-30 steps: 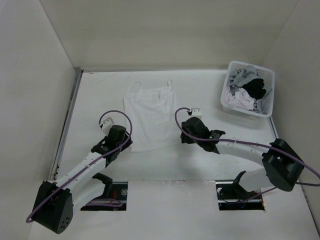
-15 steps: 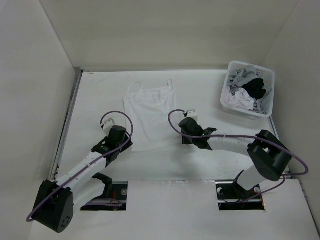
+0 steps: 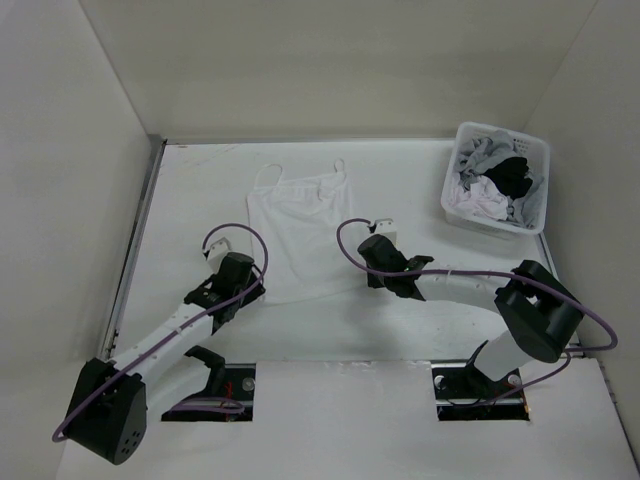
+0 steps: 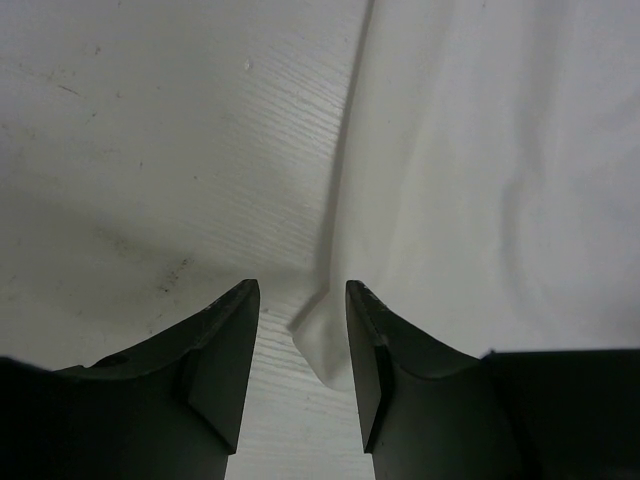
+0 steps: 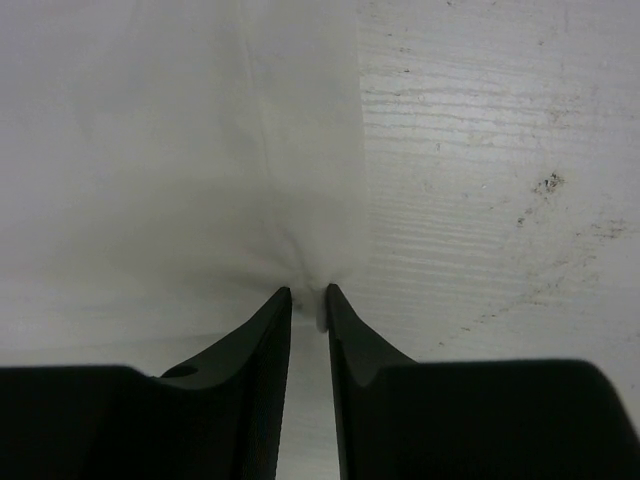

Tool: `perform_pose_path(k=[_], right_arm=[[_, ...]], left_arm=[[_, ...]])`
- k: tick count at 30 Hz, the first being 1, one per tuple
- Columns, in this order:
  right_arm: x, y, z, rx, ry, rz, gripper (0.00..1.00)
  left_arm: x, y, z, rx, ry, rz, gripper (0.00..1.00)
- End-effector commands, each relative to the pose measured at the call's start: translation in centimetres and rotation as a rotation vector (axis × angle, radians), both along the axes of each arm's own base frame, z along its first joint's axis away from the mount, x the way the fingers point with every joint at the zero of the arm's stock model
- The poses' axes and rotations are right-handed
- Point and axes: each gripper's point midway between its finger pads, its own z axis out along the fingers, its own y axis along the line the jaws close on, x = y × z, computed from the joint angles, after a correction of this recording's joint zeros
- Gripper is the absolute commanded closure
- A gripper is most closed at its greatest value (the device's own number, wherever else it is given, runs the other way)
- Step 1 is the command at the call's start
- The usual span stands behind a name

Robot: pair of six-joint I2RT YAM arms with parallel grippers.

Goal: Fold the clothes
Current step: Flatten the tank top out

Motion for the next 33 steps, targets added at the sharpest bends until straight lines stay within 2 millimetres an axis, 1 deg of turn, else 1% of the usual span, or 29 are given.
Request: perform_pose_path(k=[1, 5, 8, 9, 11, 12, 15, 17, 20, 23, 25, 27, 29, 31, 33], right_arm=[[1.2, 0.3, 2.2, 0.023, -0.056, -0.025, 0.77], [0.9, 0.5, 4.0, 0.056, -0.083, -0.024, 0.87], [0.0, 1.2, 6.3, 0.131, -0.104, -0.002, 0.88], [-0.3, 1.3, 6.8, 0.156, -0.104, 0.007, 0.88], [-0.8, 1.4, 7.6, 0.218, -0.102, 0.013, 0.89], [-0.7, 1.2, 7.9, 0.256, -0.105, 0.002, 0.89], [-0.2, 0.5, 7.7, 0.343, -0.089, -0.024, 0.9], [0.4, -0.3, 6.8, 0.378, -0.075, -0.065, 0.9], [1.1, -0.9, 5.7, 0.408, -0.058, -0.101, 0.9], [1.6, -0.9, 5.2, 0.448, -0.051, -0.125, 0.9], [1.7, -0.9, 5.1, 0.461, -0.05, -0.129, 0.91], [1.8, -1.0, 5.0, 0.461, -0.05, -0.134, 0.91], [1.8, -1.2, 4.8, 0.46, -0.048, -0.14, 0.91], [1.9, -1.3, 4.8, 0.462, -0.052, -0.141, 0.91], [1.8, -1.1, 5.0, 0.461, -0.059, -0.133, 0.9]], left_arm=[[0.2, -0.1, 1.1, 0.013, -0.034, -0.016, 0.62], [0.0, -1.1, 1.7, 0.039, -0.046, -0.057, 0.61], [-0.2, -2.5, 1.7, 0.063, -0.035, -0.114, 0.6], [-0.5, -2.9, 1.4, 0.075, -0.021, -0.133, 0.6], [-0.9, -2.9, 1.0, 0.099, 0.0, -0.132, 0.62], [-1.0, -2.6, 0.9, 0.11, 0.003, -0.119, 0.64], [-1.5, -2.3, 1.0, 0.081, -0.024, -0.052, 0.68], [-1.9, -2.5, 1.4, 0.037, -0.056, -0.029, 0.68], [-2.3, -2.8, 1.9, -0.011, -0.093, -0.009, 0.68], [-2.8, -2.9, 1.2, -0.046, -0.082, 0.015, 0.71], [-3.1, -3.1, 0.6, -0.057, -0.06, 0.017, 0.75], [-3.4, -2.6, -0.1, -0.046, -0.032, 0.046, 0.82], [-3.4, -1.9, -0.5, -0.055, -0.026, 0.094, 0.85], [-3.2, -1.6, -0.4, -0.088, -0.043, 0.126, 0.84], [-2.9, -1.6, 0.0, -0.115, -0.071, 0.135, 0.75]])
